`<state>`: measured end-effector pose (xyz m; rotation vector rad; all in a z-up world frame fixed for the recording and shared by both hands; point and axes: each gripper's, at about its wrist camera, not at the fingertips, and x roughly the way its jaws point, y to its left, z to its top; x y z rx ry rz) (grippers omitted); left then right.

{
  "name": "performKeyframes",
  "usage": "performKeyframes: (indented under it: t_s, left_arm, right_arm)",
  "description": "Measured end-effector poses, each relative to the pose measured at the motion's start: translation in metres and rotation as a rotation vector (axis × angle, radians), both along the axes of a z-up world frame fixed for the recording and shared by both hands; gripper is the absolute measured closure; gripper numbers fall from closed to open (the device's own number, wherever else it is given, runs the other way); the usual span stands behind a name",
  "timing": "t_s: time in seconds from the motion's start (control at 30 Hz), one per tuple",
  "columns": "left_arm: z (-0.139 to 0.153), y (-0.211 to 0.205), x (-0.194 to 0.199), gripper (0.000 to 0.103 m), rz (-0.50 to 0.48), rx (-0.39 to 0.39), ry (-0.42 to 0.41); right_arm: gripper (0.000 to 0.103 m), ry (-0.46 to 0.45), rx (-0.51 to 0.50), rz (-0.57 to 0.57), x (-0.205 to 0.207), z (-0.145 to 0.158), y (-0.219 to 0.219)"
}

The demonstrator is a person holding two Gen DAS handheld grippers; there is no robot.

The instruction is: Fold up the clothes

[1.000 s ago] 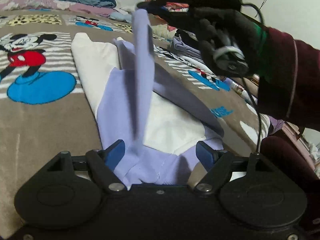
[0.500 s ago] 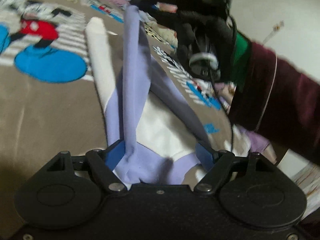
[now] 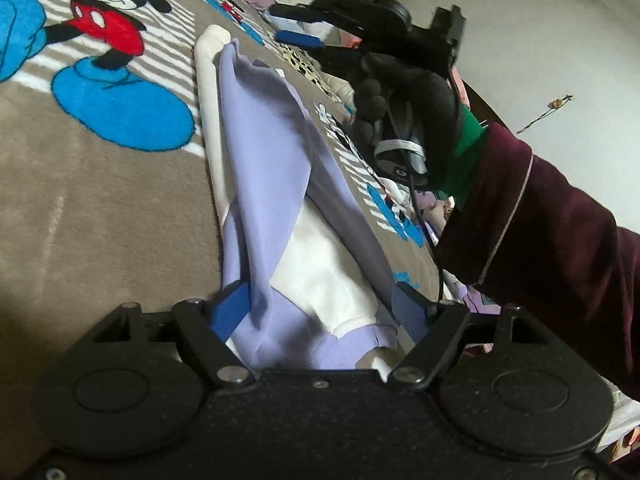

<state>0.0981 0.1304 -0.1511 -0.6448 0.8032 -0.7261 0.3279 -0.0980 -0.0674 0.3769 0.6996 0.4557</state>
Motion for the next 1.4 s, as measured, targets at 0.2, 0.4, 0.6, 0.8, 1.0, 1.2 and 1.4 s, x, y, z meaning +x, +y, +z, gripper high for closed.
performKeyframes:
  t_s: [0.2, 0.4, 0.6, 0.8, 1.0, 1.2, 1.4]
  left_arm:
    - [0.001, -0.002, -0.002, 0.025, -0.011, 0.022, -0.014]
    - [0.003, -0.005, -0.004, 0.025, -0.033, 0.049, -0.037]
    - [0.003, -0.005, -0.003, 0.025, -0.04, 0.05, -0.037]
    - [0.004, -0.006, -0.003, 0.025, -0.049, 0.059, -0.039]
    - [0.006, -0.009, -0.003, 0.025, -0.06, 0.087, -0.055]
    - [0.013, -0.012, -0.008, 0.025, -0.07, 0.136, -0.081]
    - [0.033, -0.007, -0.029, 0.025, -0.019, 0.23, -0.209]
  right_arm:
    - [0.061, 0.008, -0.068, -0.007, 0.001, -0.001, -0.019]
    - [0.073, 0.047, -0.188, 0.032, 0.005, -0.021, -0.013]
    - [0.093, -0.047, -0.143, 0.088, 0.0, -0.015, -0.008]
    - [0.093, -0.07, -0.126, 0.109, 0.005, -0.015, -0.013]
    - [0.08, -0.022, -0.287, 0.101, 0.006, -0.029, 0.0]
    - [0.065, -0.204, -0.335, 0.17, -0.052, 0.0, 0.004]
    - [0.064, -0.181, -0.356, 0.333, -0.115, -0.012, 0.012]
